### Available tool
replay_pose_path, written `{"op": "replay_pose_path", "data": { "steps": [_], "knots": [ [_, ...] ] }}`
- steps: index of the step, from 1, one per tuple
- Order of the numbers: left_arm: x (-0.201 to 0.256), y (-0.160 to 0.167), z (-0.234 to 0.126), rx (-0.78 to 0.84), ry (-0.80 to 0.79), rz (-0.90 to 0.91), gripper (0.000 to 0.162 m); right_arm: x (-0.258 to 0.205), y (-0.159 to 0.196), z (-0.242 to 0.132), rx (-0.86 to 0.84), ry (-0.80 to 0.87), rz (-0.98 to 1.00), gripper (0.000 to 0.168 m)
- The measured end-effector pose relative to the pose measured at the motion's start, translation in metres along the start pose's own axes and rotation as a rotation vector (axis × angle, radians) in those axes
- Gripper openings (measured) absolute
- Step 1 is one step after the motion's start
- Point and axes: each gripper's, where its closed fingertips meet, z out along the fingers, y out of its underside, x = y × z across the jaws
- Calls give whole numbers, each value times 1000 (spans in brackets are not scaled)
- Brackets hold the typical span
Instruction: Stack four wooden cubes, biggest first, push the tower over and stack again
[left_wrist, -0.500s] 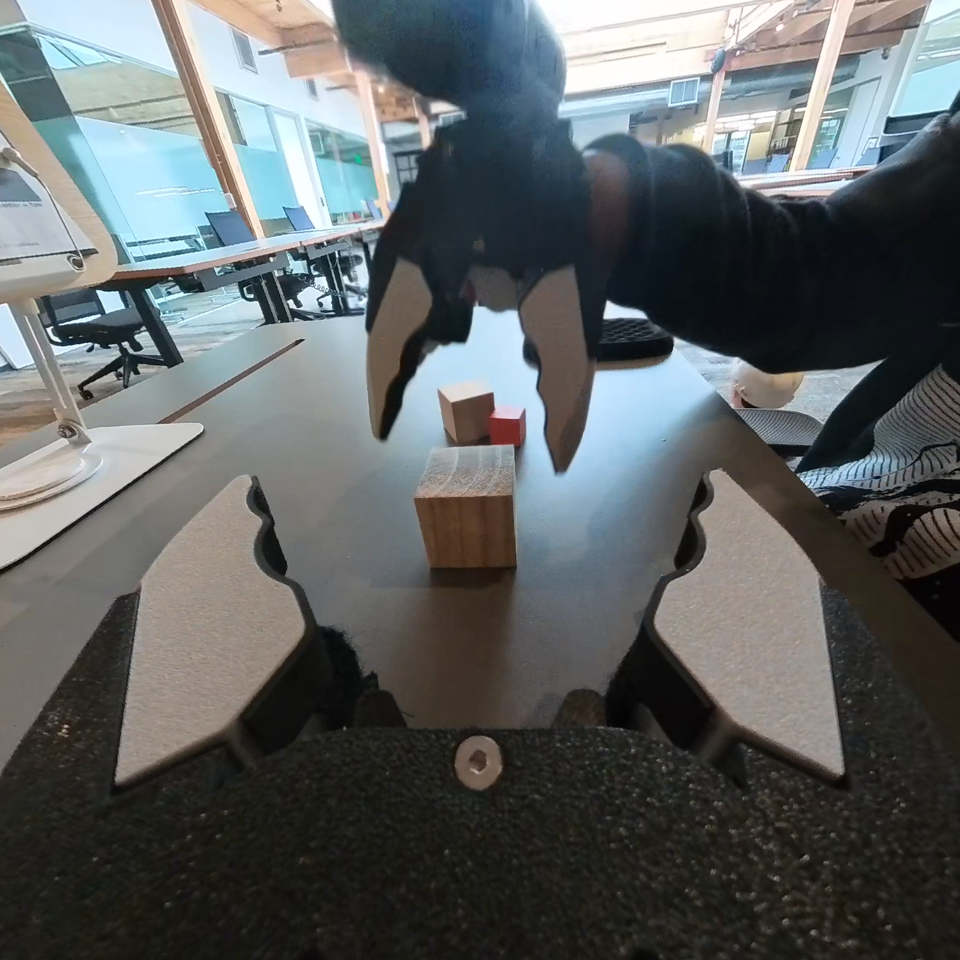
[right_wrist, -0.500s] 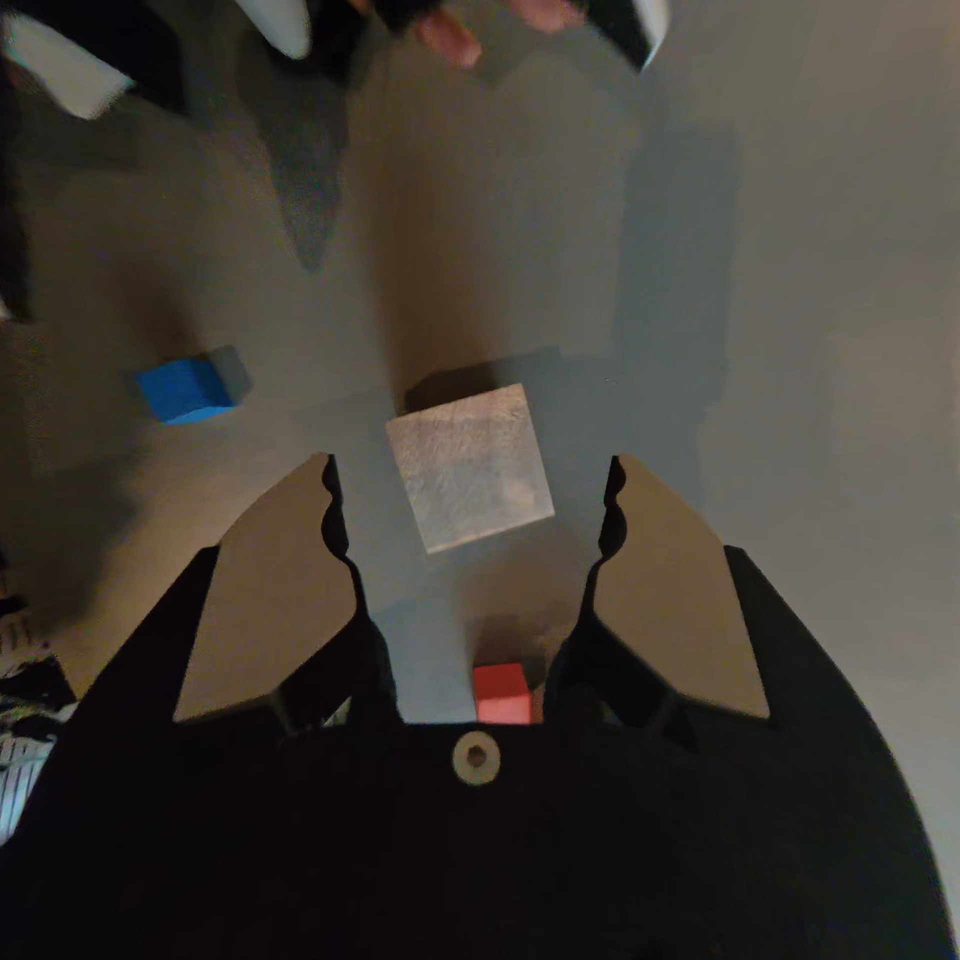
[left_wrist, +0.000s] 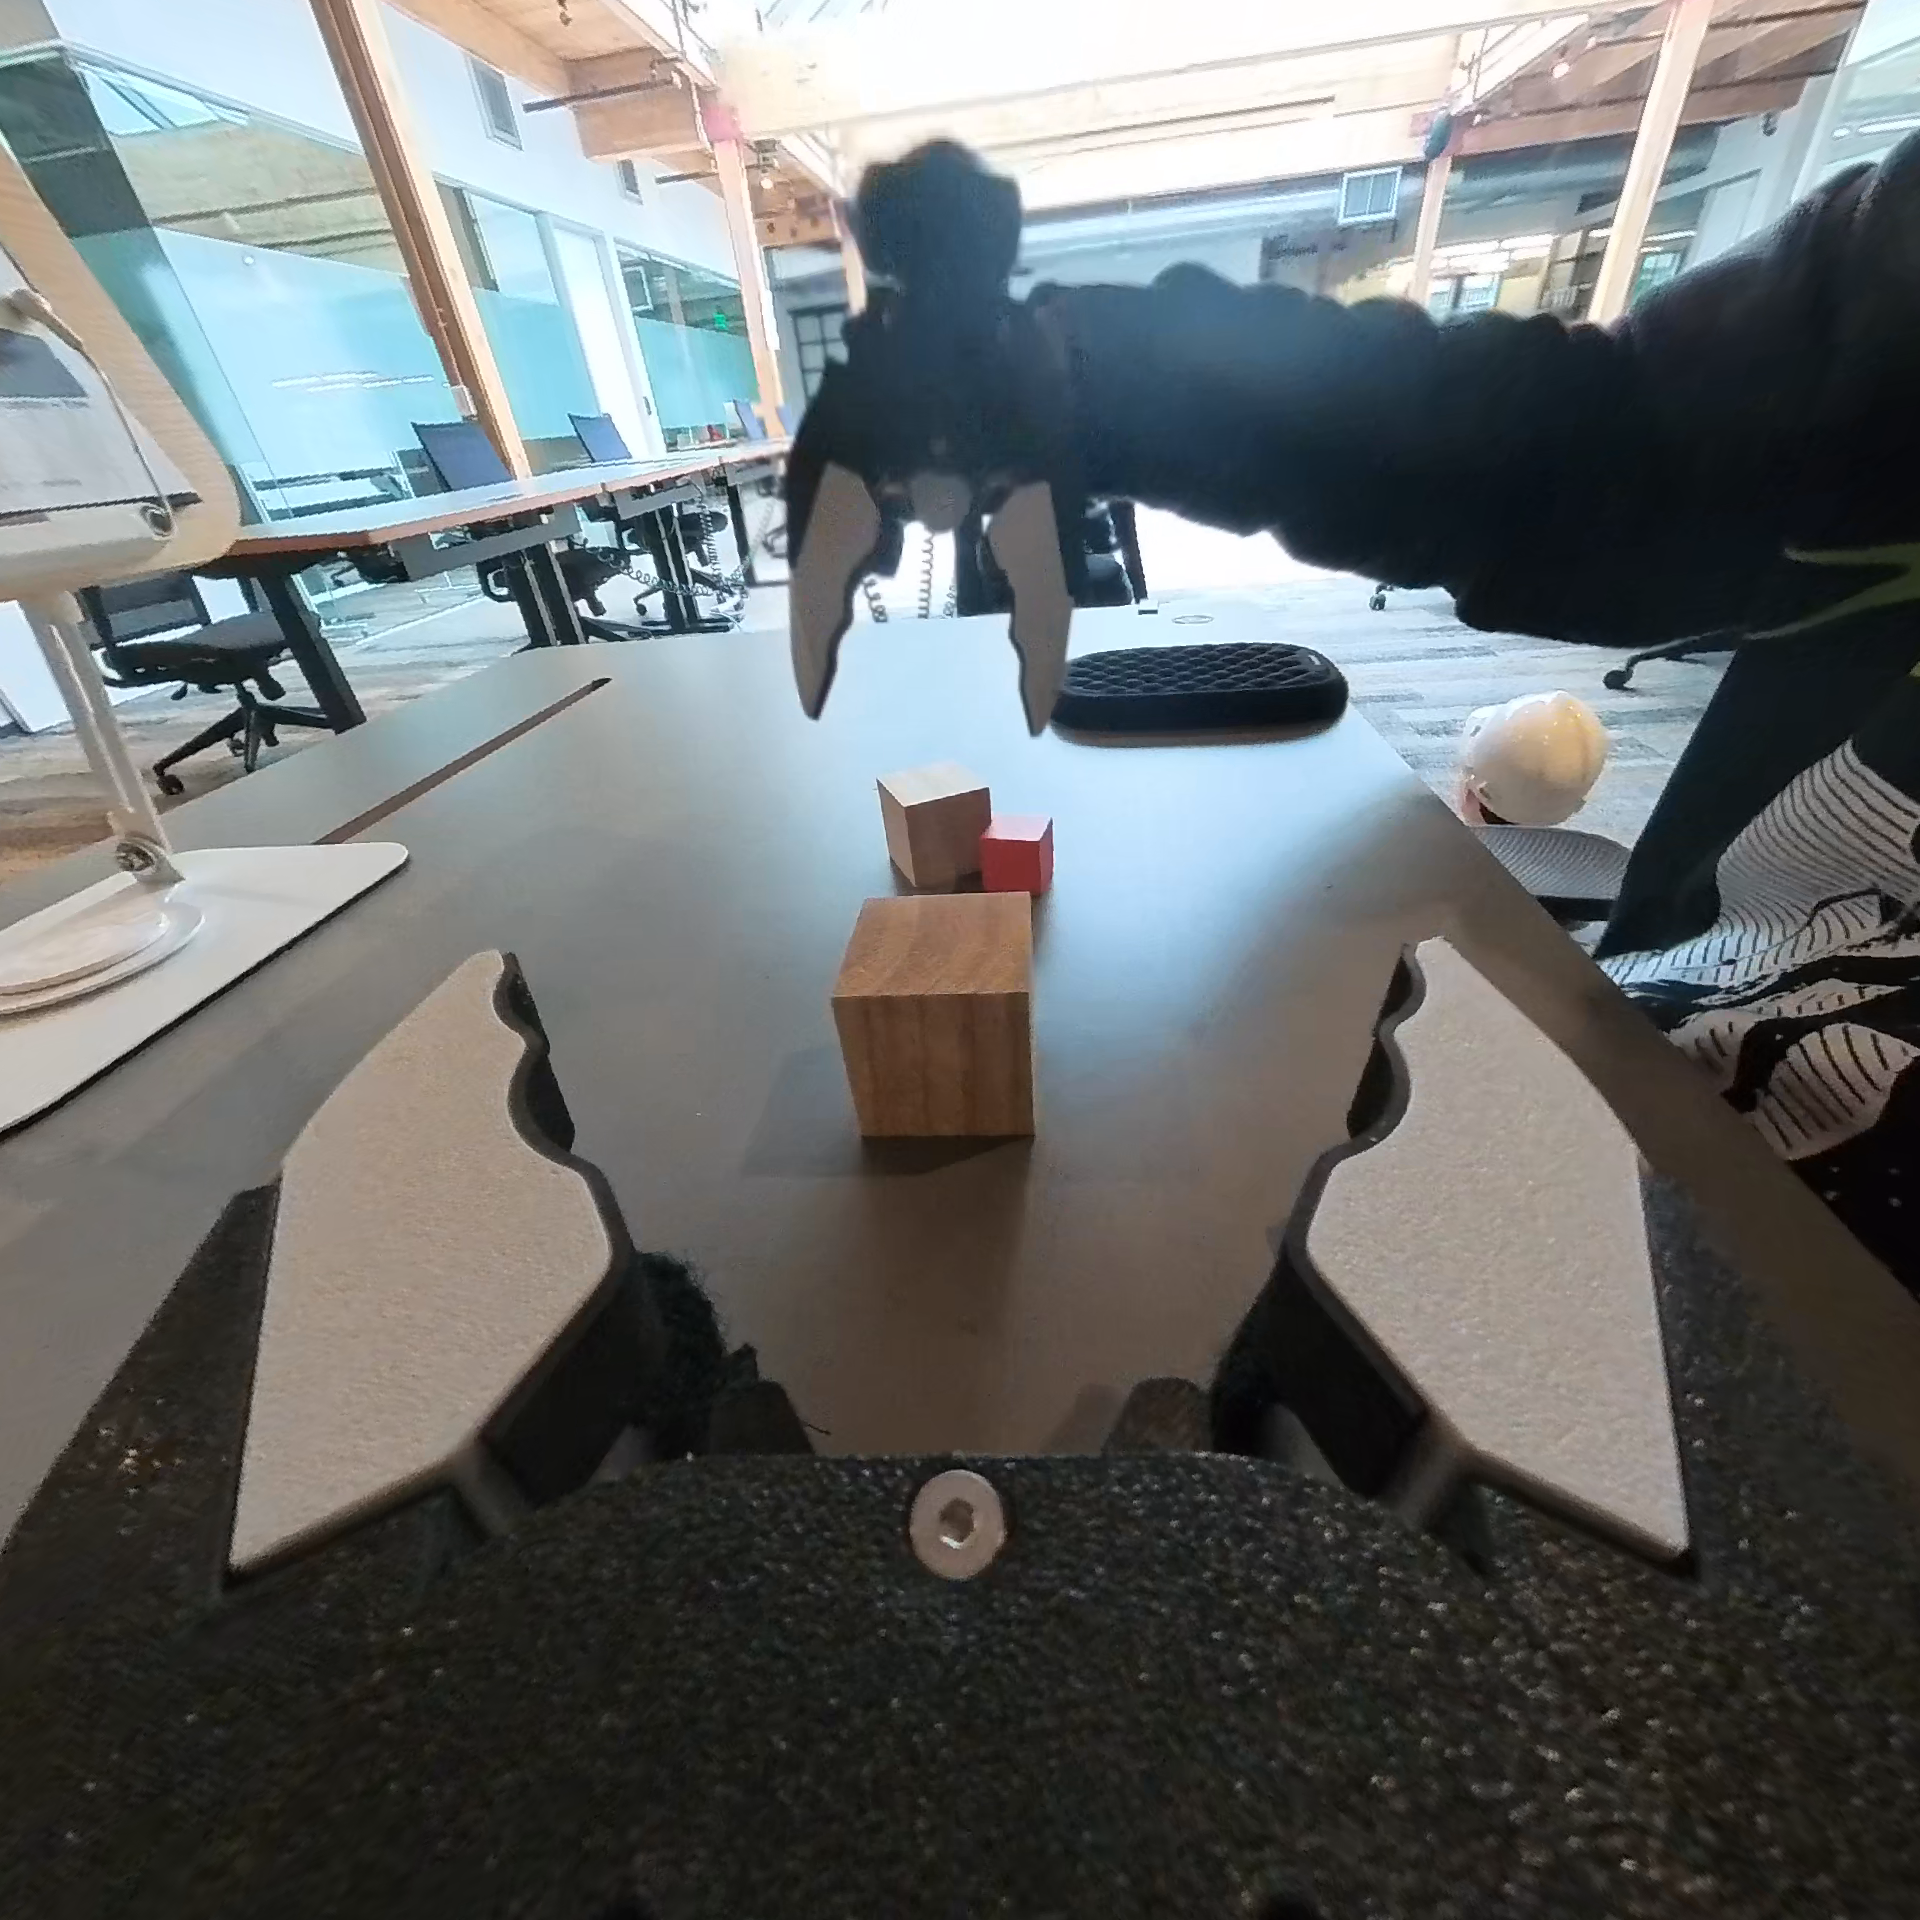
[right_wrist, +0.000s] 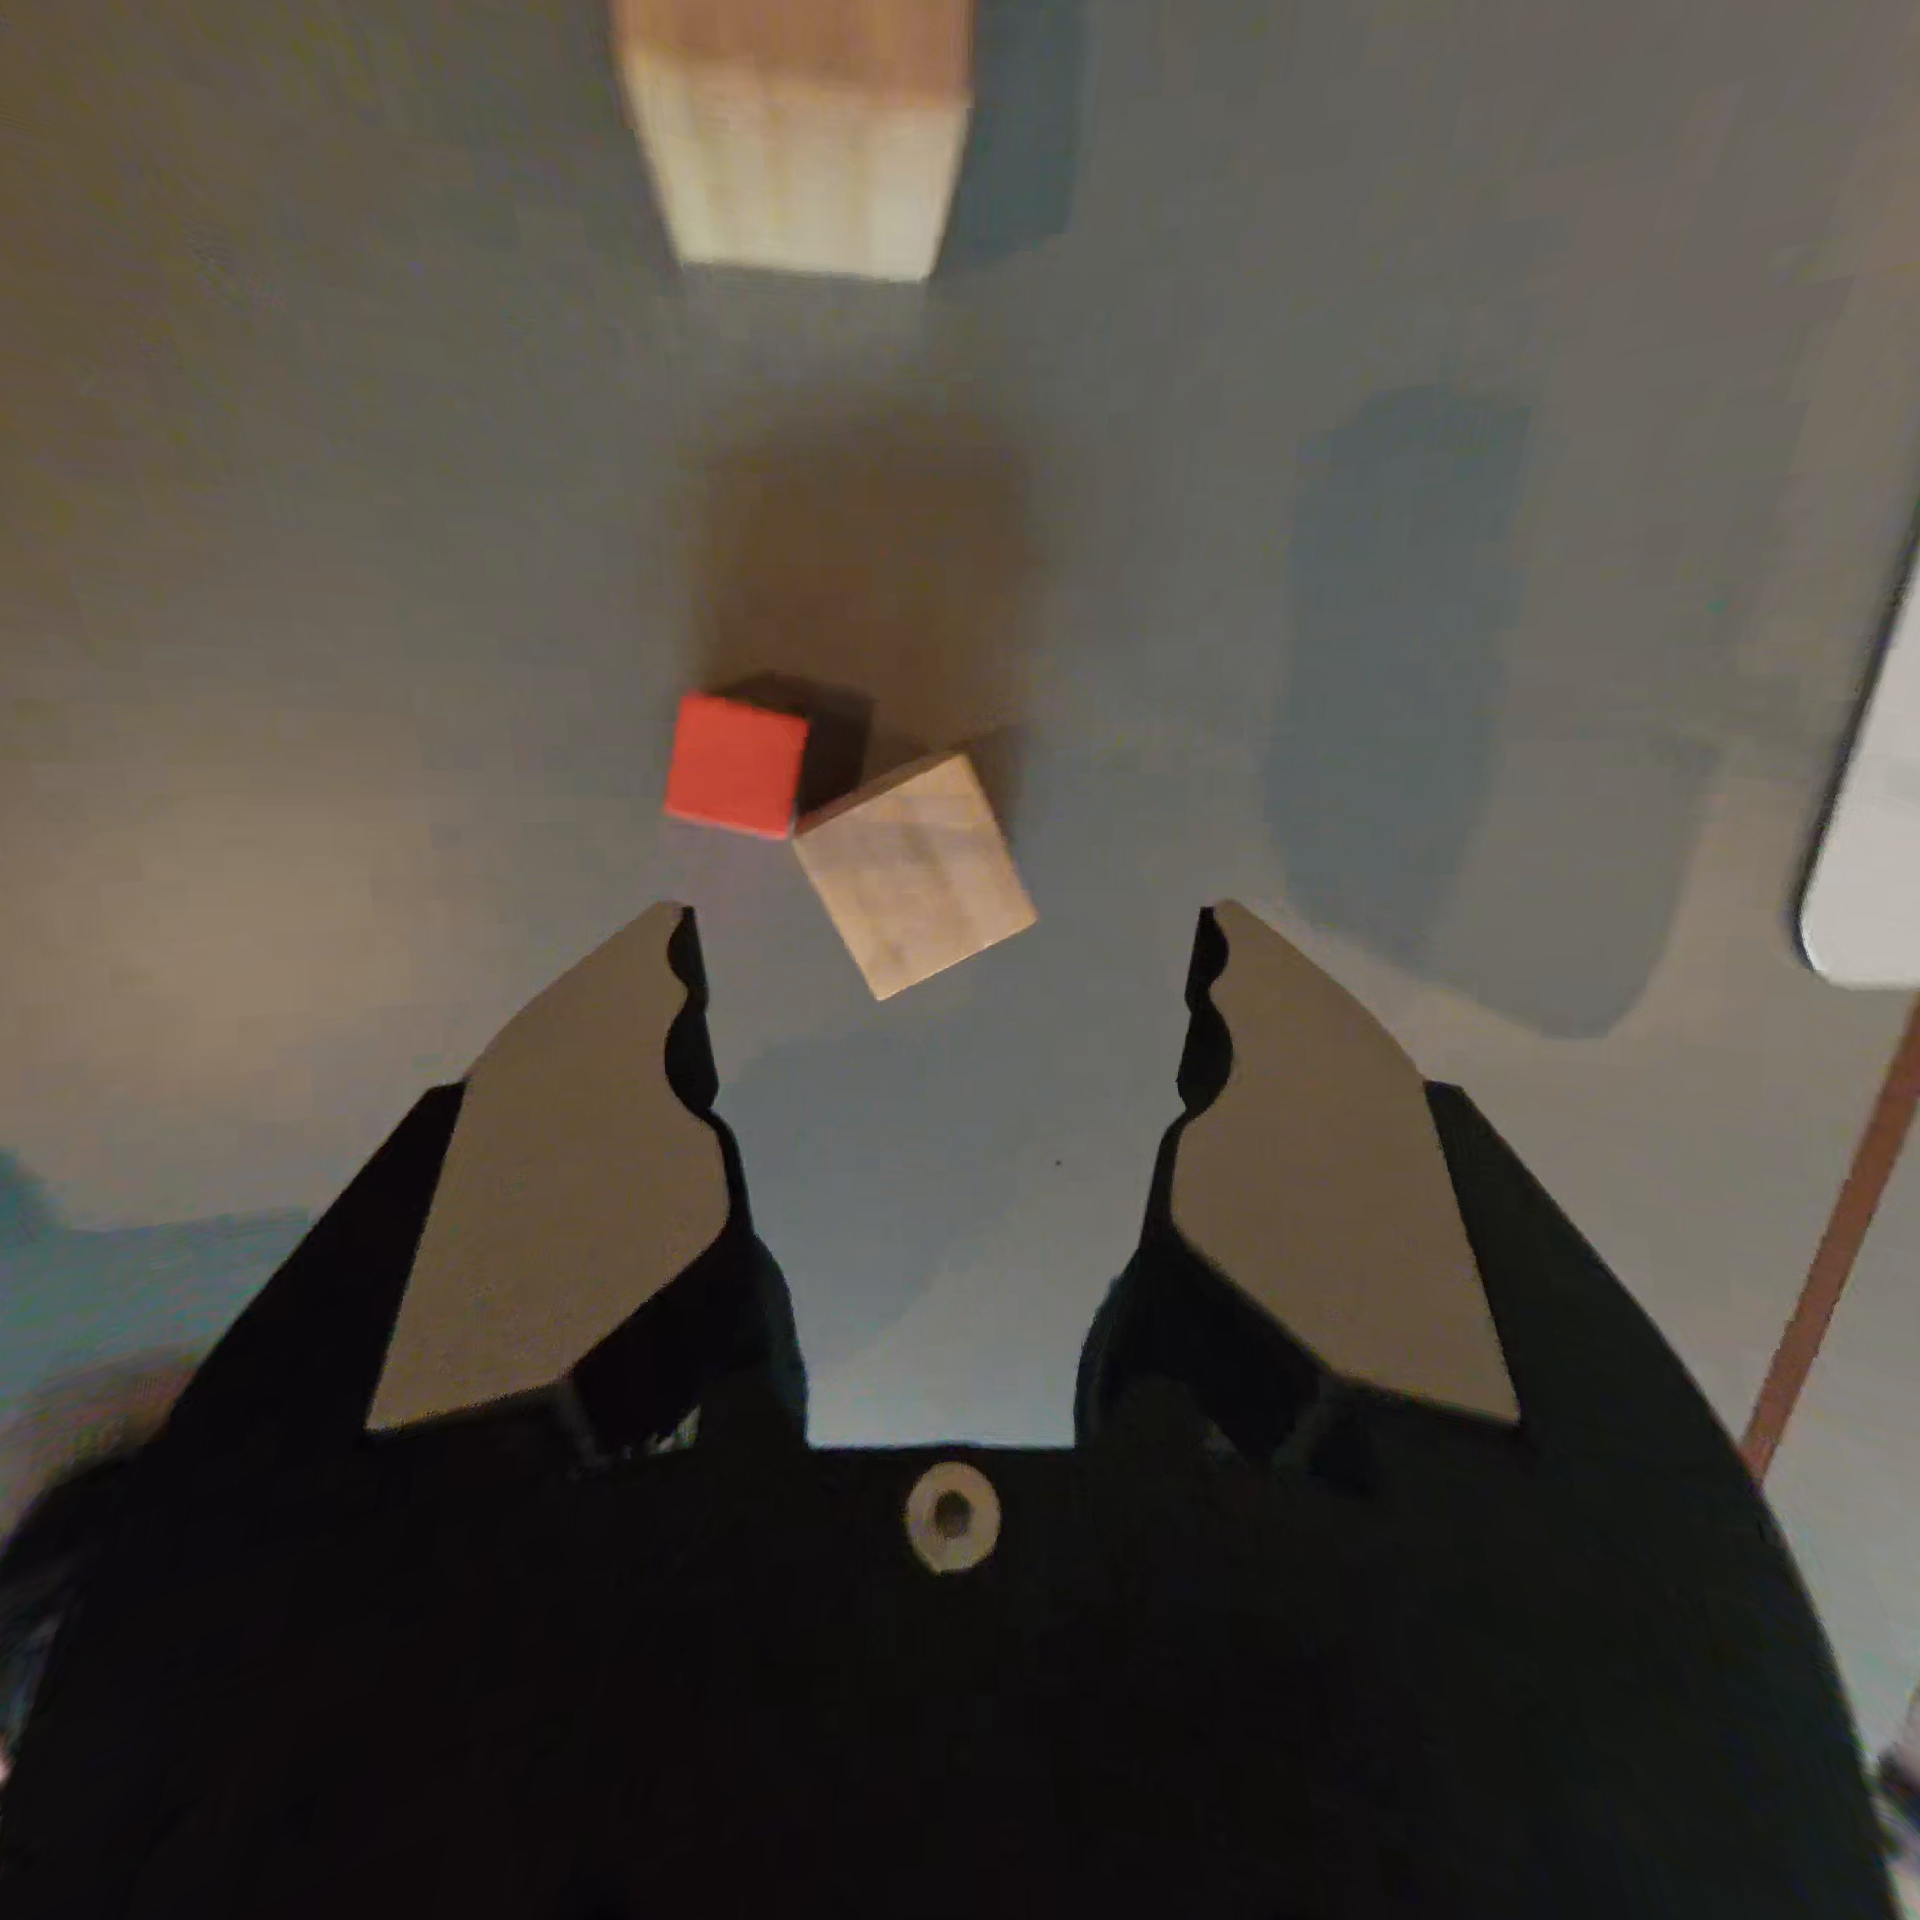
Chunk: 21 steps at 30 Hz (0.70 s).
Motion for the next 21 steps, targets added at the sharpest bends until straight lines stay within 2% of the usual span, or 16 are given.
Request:
{"op": "replay_pose_path", "data": {
  "steps": [4,10,13,15,21],
  "knots": [
    [-1,-1,-1,8,-6,-5,145,-11,8,20,-17,-75,-186,83],
    [-1,-1,-1,7,-8,-4,145,-10,1,32,-21,-137,-352,69],
    [-2,-1,-1,8,-8,-7,145,-12,4,38,-42,-167,-372,62],
    [-1,-1,-1,7,-6,-6,145,-10,10,39,-68,-164,-382,45],
    [-1,-1,0,5,-7,-5,145,9,2,24,-92,-48,-246,44]
  ]
}}
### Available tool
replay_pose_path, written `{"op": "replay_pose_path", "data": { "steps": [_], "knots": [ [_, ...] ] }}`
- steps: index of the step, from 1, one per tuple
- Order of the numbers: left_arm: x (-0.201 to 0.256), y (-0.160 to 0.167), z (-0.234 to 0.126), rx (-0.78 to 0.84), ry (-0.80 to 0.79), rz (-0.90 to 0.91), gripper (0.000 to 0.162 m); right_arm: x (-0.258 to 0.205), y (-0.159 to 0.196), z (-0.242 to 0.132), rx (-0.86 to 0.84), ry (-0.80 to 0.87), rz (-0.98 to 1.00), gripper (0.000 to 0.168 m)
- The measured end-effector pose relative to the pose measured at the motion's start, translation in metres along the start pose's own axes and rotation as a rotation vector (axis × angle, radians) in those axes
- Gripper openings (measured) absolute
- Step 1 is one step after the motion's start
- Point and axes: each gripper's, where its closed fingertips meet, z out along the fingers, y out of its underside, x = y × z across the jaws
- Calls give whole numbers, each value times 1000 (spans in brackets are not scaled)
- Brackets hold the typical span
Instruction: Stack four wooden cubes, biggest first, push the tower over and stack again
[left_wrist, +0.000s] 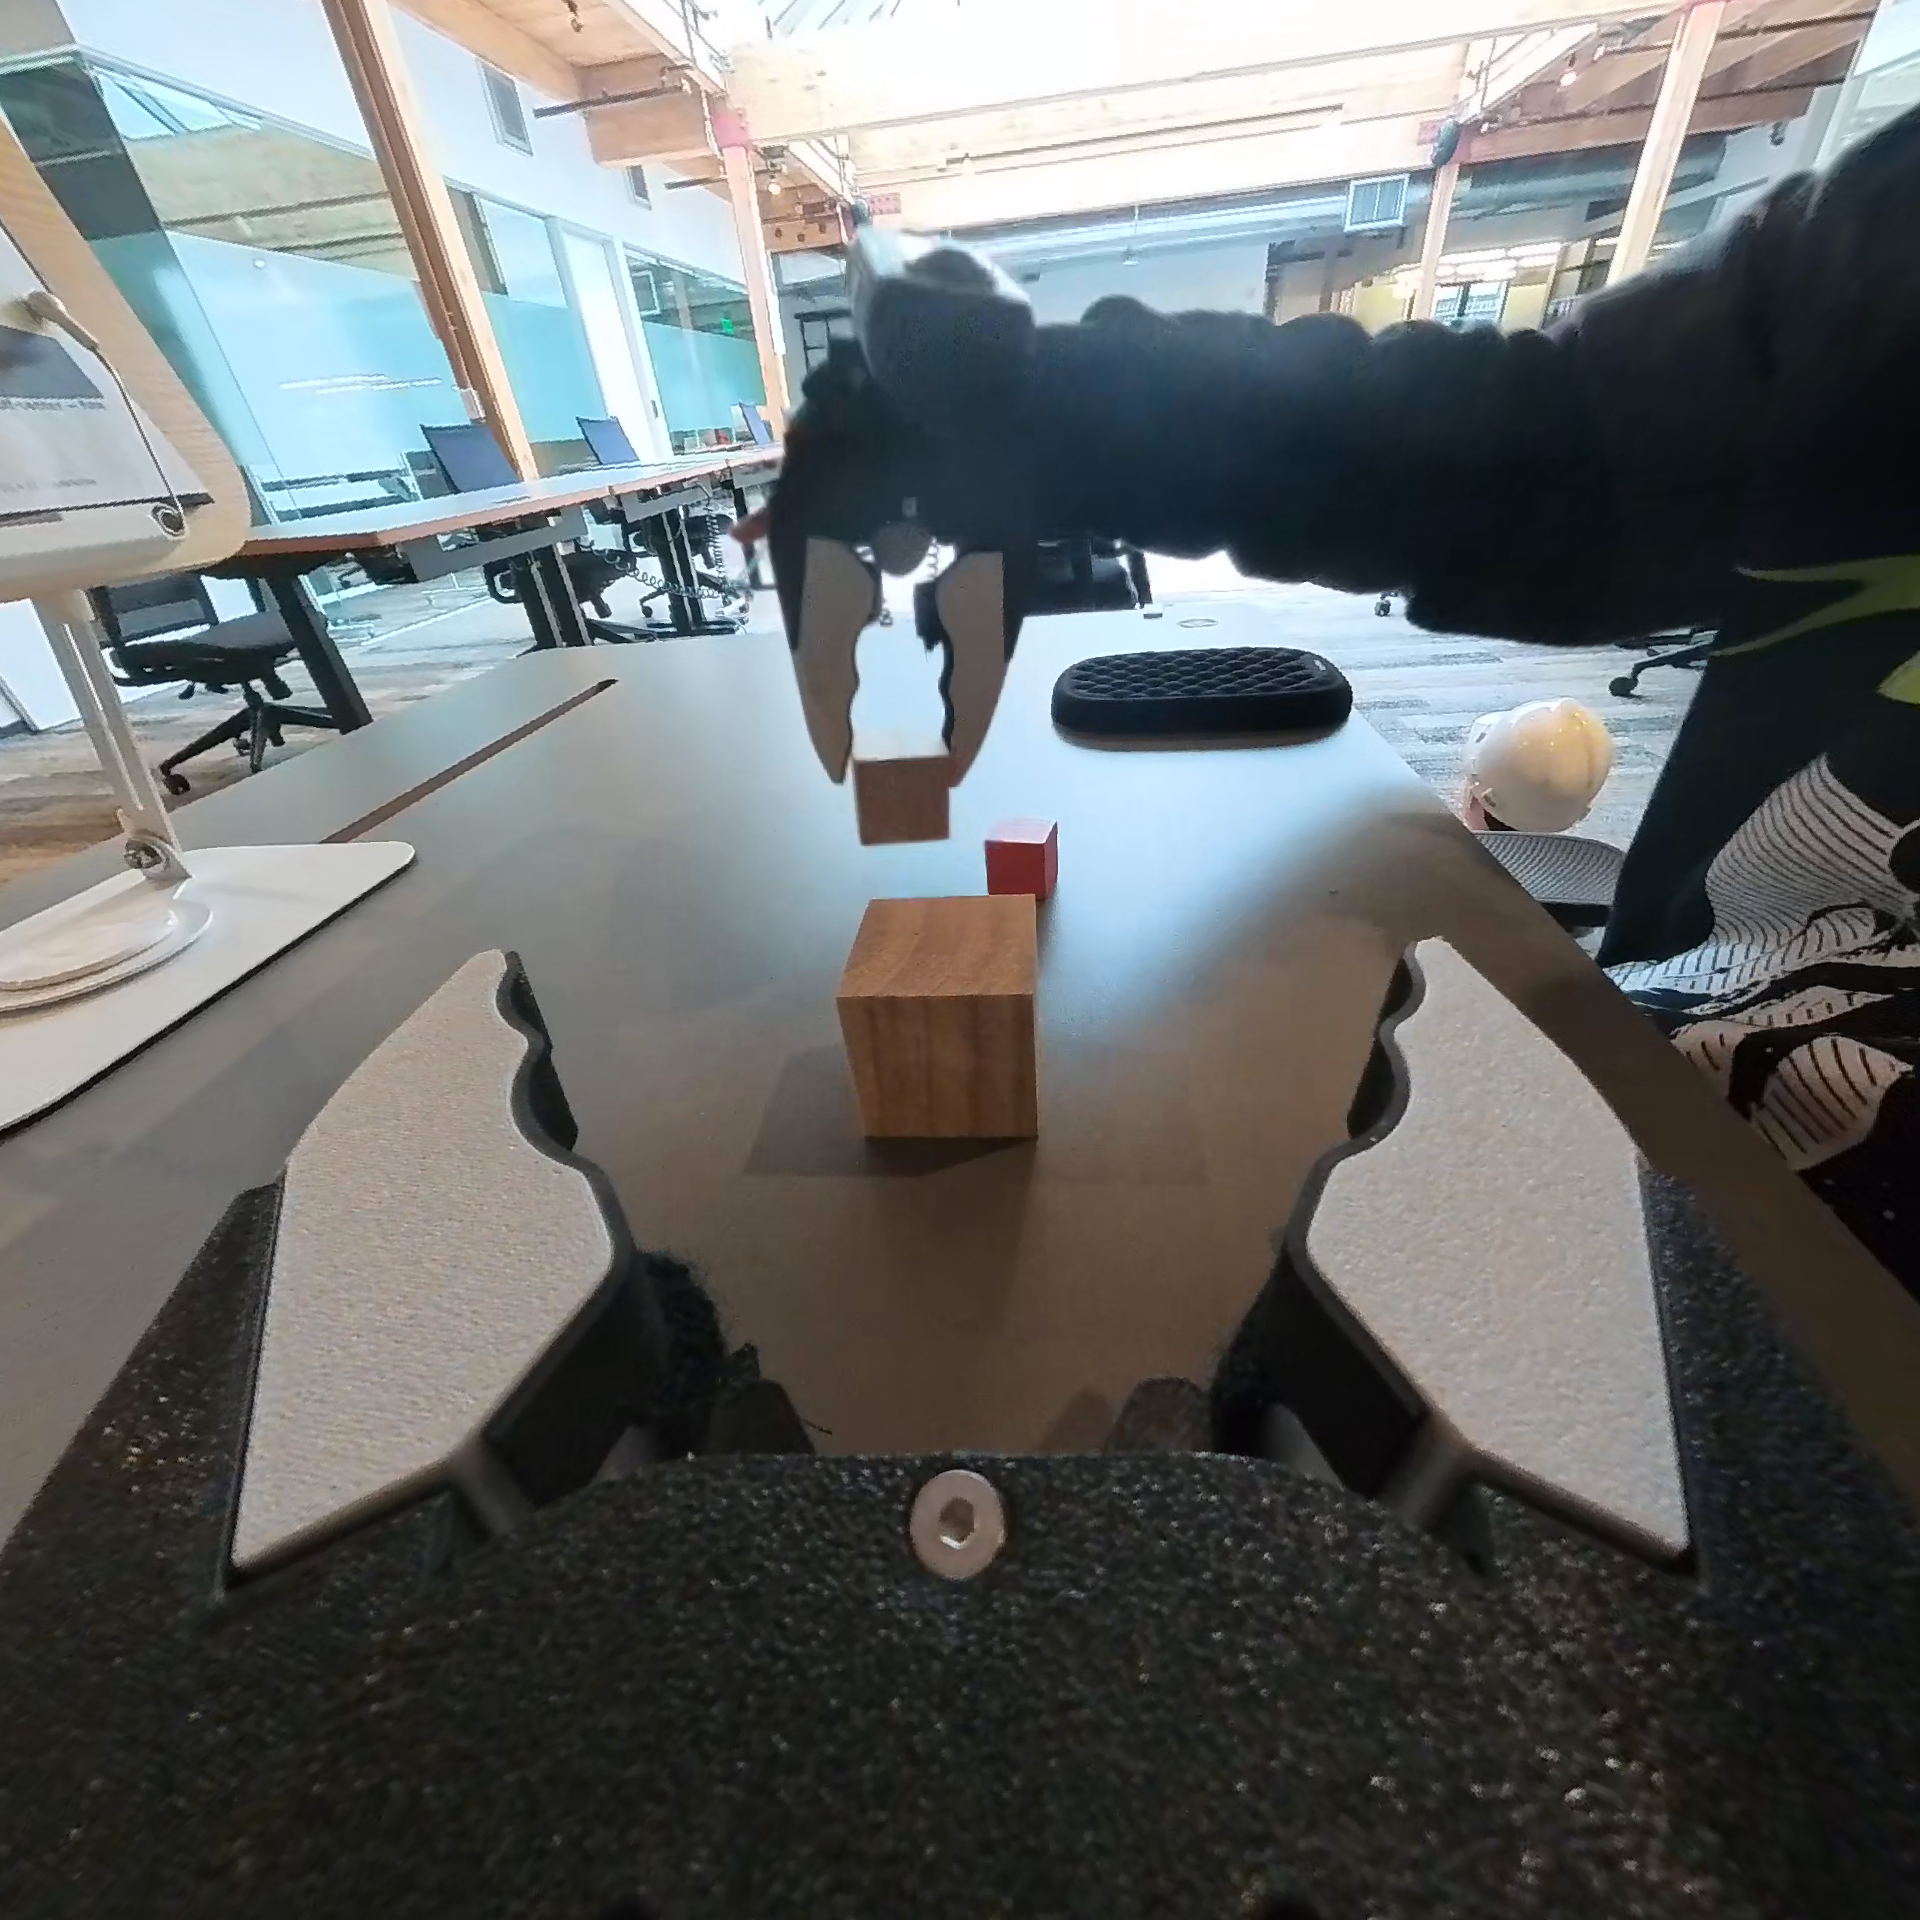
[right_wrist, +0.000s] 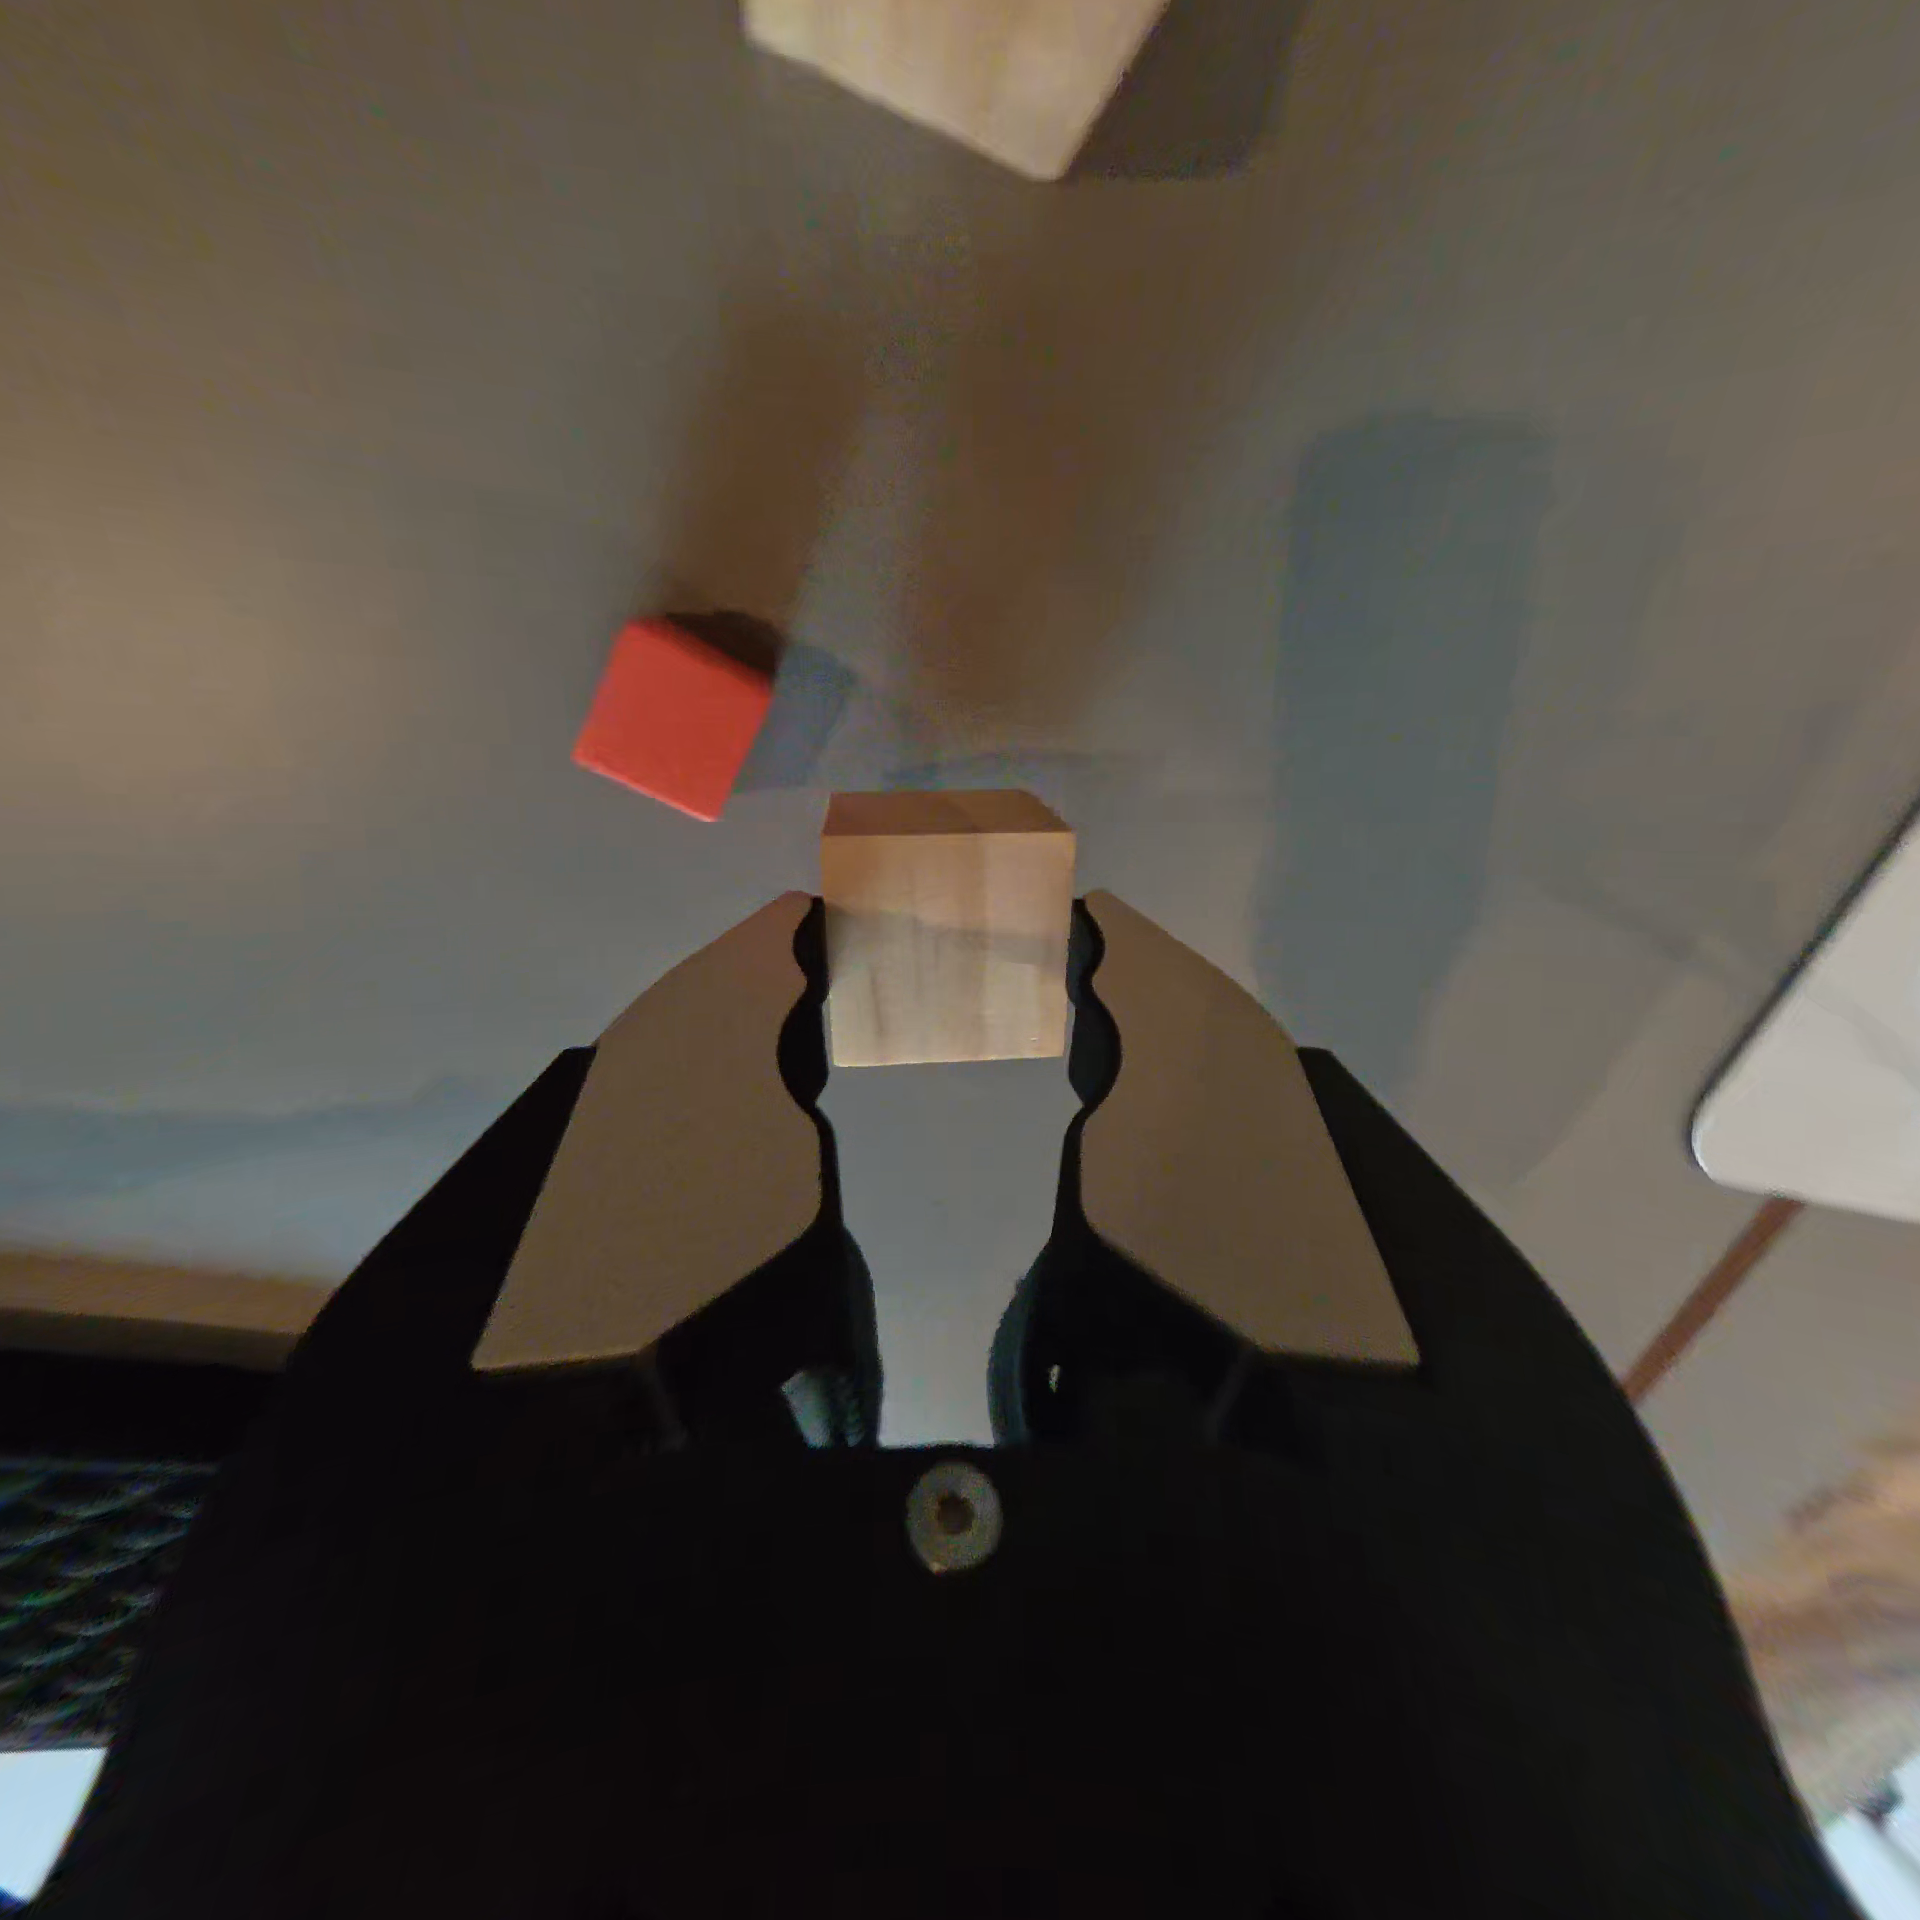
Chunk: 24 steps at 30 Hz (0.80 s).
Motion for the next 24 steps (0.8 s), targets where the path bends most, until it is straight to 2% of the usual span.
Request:
{"op": "replay_pose_path", "data": {
  "steps": [3,8,14,19,24],
  "knots": [
    [0,0,0,-2,1,1,145,9,-19,-21,-27,59,113,44],
    [0,0,0,-2,0,1,145,12,-85,-46,66,82,211,44],
    [0,1,1,-6,1,4,144,10,-136,-36,39,55,321,44],
    [1,1,0,-7,3,4,144,12,-154,-17,32,13,326,44],
    [2,2,1,-15,11,7,144,14,-150,-11,10,-11,329,44]
  ]
}}
